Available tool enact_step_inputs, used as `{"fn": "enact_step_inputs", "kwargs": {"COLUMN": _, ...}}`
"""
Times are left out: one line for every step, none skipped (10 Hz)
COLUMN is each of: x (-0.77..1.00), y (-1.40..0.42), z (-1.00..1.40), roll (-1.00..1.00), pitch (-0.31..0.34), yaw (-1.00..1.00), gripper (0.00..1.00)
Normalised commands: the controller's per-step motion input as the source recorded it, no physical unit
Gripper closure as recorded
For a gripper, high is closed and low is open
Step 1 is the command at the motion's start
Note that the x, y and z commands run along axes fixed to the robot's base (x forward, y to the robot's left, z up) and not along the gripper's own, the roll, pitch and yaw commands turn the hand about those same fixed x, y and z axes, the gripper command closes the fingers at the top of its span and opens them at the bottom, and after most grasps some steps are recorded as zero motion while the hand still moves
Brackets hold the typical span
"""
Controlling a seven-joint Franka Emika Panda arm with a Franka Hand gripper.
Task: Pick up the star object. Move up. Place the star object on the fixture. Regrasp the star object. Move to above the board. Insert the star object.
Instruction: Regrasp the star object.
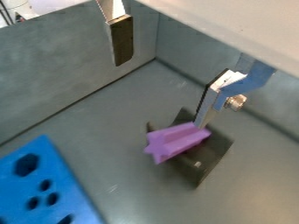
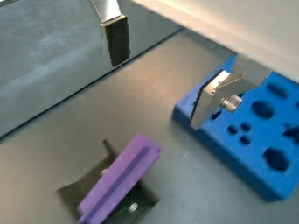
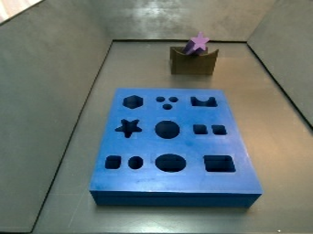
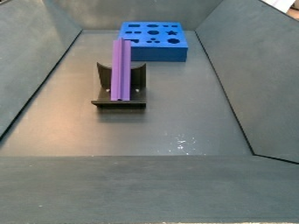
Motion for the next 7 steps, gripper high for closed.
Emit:
{"fn": "enact_step_inputs", "kwargs": {"x": 0.02, "y": -0.02, "z": 0.00, "roll": 1.00, "pitch": 0.034, "yaw": 0.02, "gripper": 0.00}}
{"fn": "enact_step_inputs", "kwargs": {"x": 0.03, "y": -0.02, "z": 0.00, "roll": 1.00, "pitch": 0.039, "yaw": 0.02, "gripper": 0.00}}
{"fn": "enact_step_inputs", "kwargs": {"x": 0.04, "y": -0.03, "z": -0.01, "roll": 1.00, "pitch": 0.050, "yaw": 0.02, "gripper": 0.00}}
{"fn": "enact_step_inputs", "kwargs": {"x": 0.05, "y": -0.03, "z": -0.01, "roll": 1.00, "pitch": 0.056, "yaw": 0.03, "gripper": 0.00}}
{"fn": "enact_step_inputs", "kwargs": {"x": 0.07, "y": -0.03, "z": -0.01, "roll": 1.00, "pitch": 0.075, "yaw": 0.03, "gripper": 0.00}}
{"fn": "enact_step_inputs", "kwargs": {"x": 0.08, "y": -0.03, "z": -0.01, "roll": 1.00, "pitch": 0.085, "yaw": 0.04, "gripper": 0.00}}
{"fn": "enact_step_inputs", "kwargs": {"x": 0.09, "y": -0.04, "z": 0.00, "roll": 1.00, "pitch": 0.108, "yaw": 0.05, "gripper": 0.00}}
